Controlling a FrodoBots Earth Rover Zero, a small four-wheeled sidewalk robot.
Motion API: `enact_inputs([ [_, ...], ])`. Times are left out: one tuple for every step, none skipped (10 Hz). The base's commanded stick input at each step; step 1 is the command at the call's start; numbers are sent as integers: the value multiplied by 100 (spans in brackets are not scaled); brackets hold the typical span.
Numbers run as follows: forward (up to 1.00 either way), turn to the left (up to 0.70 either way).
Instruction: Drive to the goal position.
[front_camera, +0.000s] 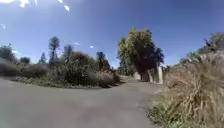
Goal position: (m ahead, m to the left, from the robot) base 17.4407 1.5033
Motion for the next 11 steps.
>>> enact_inputs([
  [100,0],
  [100,0],
  [100,0],
  [100,0],
  [100,0],
  [100,0],
  [100,-6],
  [100,-12],
  [100,-40],
  [100,-40],
  [100,-40],
])
